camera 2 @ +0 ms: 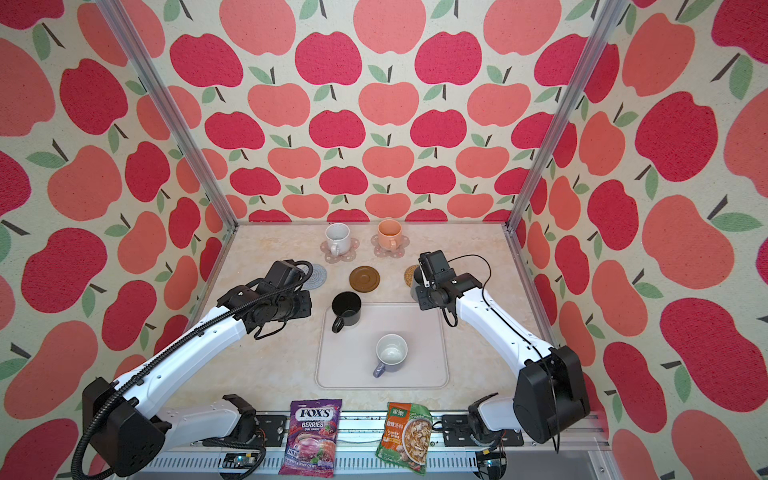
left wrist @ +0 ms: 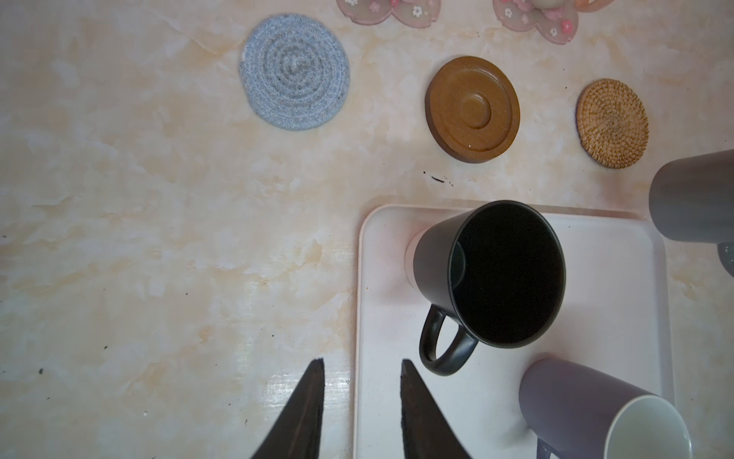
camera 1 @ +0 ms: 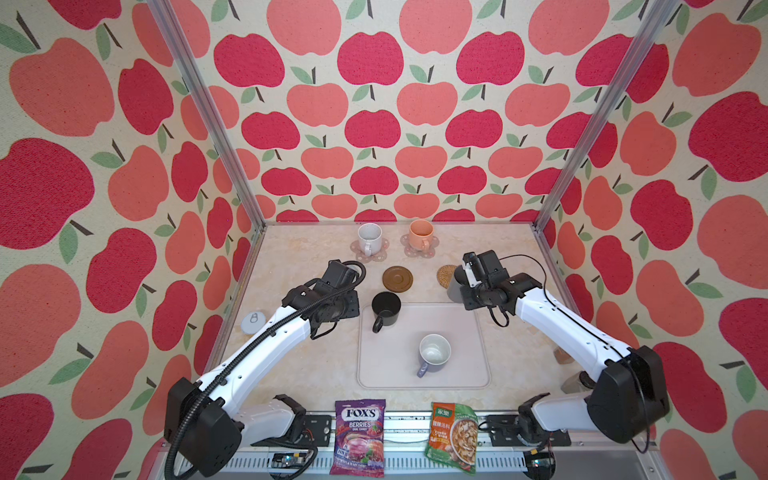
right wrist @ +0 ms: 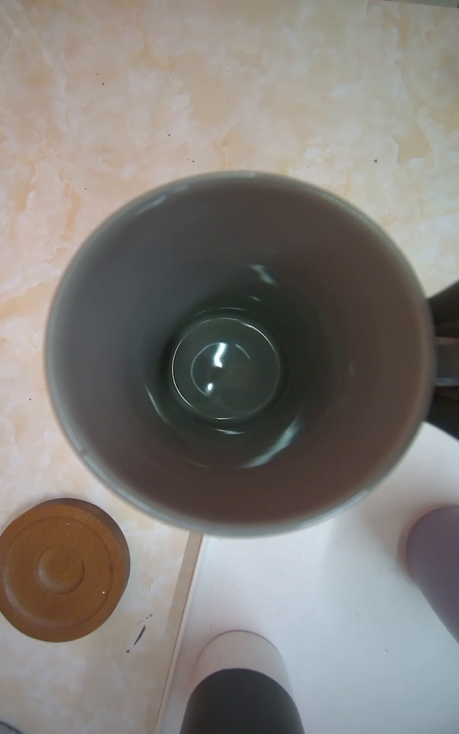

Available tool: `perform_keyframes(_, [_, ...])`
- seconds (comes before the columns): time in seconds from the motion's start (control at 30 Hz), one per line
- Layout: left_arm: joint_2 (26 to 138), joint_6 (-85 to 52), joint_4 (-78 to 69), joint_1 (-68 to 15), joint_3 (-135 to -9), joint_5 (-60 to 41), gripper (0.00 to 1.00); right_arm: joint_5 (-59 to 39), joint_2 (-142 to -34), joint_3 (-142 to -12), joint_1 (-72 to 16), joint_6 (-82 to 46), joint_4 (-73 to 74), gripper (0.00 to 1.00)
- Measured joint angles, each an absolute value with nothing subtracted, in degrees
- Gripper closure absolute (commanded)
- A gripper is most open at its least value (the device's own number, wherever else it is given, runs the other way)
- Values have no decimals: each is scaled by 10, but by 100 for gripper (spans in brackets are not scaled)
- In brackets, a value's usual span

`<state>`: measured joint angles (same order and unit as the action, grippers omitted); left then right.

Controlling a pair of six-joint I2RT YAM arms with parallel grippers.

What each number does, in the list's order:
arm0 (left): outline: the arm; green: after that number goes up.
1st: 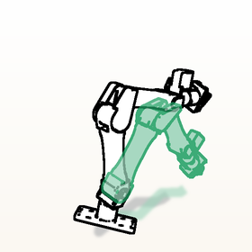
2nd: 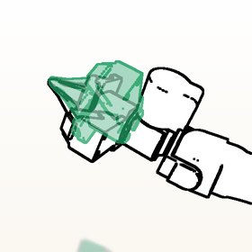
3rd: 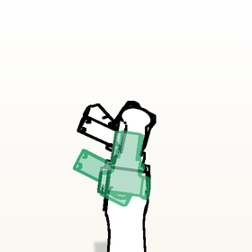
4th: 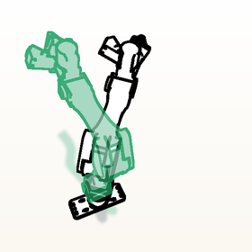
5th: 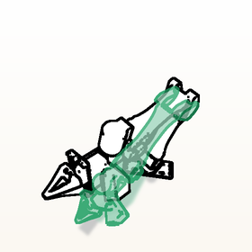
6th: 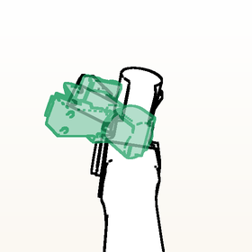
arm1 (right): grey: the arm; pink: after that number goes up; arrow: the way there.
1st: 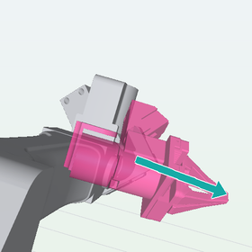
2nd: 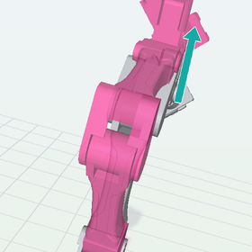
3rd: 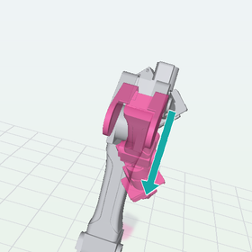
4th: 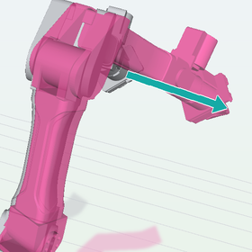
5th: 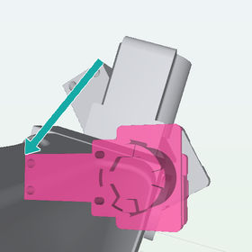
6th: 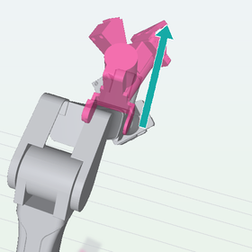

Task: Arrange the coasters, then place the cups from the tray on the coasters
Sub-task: 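Carry the grey mug with right gripper toward the woven rattan coaster, then lower the grey mug onto the rattan coaster with right gripper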

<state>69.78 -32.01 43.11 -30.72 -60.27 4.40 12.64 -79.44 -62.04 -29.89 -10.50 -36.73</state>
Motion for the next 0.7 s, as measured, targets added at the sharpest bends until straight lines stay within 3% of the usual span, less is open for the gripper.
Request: perform_keyframes(0.7, [791,-280,430,-240,-699,3,66,131,-926,-721,-260,-91,-328,100])
